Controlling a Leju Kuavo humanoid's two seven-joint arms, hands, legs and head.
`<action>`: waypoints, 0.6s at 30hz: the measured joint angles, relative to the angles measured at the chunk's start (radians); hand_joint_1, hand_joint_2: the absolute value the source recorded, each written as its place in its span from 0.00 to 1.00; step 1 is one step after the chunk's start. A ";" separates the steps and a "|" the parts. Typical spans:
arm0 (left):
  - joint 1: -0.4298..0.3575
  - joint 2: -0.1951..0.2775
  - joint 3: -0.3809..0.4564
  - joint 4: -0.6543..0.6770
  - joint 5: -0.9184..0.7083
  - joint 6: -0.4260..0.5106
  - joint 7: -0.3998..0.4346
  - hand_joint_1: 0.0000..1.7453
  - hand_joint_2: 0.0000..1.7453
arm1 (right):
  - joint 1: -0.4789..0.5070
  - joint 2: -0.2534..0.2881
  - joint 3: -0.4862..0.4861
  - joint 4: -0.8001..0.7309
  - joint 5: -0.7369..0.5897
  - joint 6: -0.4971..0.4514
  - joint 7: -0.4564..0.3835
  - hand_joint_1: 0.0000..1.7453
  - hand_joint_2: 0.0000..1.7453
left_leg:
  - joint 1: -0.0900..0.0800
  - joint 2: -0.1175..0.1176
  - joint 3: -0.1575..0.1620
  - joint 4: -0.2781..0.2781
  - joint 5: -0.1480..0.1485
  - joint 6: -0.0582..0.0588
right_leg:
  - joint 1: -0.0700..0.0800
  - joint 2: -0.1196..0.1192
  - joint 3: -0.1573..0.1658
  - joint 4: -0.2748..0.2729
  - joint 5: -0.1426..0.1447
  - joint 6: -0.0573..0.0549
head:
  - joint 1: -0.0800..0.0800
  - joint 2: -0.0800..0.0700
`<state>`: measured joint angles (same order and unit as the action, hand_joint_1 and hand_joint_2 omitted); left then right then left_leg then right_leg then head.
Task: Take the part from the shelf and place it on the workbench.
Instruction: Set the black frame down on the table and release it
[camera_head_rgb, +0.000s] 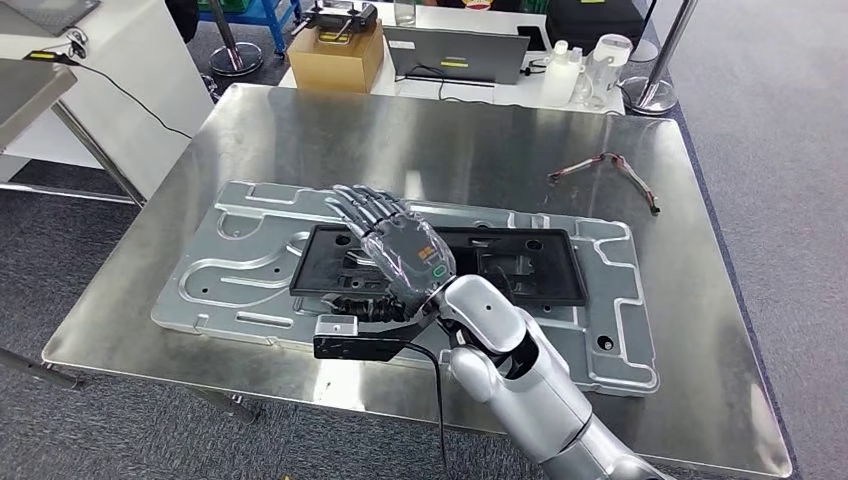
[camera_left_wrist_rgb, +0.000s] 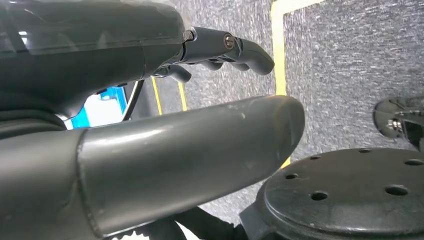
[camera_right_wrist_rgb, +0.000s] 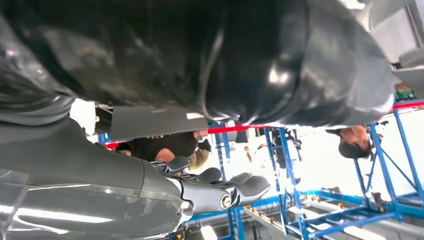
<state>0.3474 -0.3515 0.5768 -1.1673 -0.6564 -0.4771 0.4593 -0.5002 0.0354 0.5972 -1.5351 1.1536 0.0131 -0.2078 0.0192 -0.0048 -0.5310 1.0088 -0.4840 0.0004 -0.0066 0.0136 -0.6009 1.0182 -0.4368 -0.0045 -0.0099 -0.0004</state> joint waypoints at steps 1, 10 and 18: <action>0.000 -0.001 -0.001 0.000 -0.002 0.002 0.000 0.00 0.00 | 0.000 -0.001 0.000 -0.008 -0.002 0.001 0.001 0.00 0.00 | 0.004 0.001 0.005 -0.010 0.009 0.004 | 0.001 0.000 0.002 -0.003 0.001 0.004 | 0.000 0.000; -0.003 -0.006 -0.004 0.000 -0.004 0.023 0.000 0.00 0.00 | 0.032 -0.035 0.000 -0.027 -0.002 -0.009 0.001 0.00 0.00 | 0.023 0.013 -0.011 -0.030 0.046 0.008 | -0.029 -0.011 -0.047 0.185 -0.098 0.054 | 0.000 0.000; 0.002 -0.007 0.009 -0.008 0.014 0.026 0.000 0.00 0.00 | 0.036 -0.012 0.025 -0.041 0.006 -0.008 0.005 0.00 0.00 | 0.030 0.007 -0.052 0.031 0.015 -0.050 | -0.025 -0.004 0.020 0.022 -0.038 0.000 | 0.000 0.000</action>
<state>0.3493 -0.3582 0.5859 -1.1751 -0.6425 -0.4512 0.4597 -0.4646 0.0231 0.6219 -1.5759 1.1599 0.0047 -0.2031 0.0491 0.0026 -0.5833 1.0399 -0.4690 -0.0492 -0.0313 0.0100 -0.5809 1.0401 -0.4747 -0.0047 -0.0101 -0.0004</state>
